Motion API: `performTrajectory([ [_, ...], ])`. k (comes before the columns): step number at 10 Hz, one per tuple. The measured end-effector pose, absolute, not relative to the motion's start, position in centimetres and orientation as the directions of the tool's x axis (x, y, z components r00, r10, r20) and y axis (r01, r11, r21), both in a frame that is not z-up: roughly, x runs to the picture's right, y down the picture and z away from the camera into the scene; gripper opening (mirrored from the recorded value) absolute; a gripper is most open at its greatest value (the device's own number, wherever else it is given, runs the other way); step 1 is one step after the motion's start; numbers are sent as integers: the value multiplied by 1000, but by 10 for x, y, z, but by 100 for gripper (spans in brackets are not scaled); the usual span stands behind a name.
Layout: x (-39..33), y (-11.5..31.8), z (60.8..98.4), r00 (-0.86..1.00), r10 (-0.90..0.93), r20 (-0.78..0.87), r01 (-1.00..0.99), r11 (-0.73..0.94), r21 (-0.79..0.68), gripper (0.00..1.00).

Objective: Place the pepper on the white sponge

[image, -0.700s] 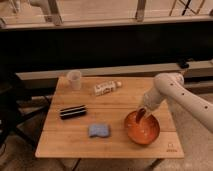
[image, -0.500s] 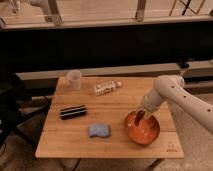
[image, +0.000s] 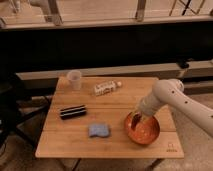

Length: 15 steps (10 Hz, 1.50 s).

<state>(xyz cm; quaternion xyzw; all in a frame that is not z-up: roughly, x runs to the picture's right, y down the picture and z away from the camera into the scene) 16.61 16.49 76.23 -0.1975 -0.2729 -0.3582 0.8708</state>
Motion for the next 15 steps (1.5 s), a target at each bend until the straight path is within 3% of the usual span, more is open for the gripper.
performTrajectory([
  [8, 91, 212, 740, 629, -472, 618, 696, 696, -177, 0],
  [15, 34, 224, 739, 607, -492, 624, 713, 684, -154, 0],
])
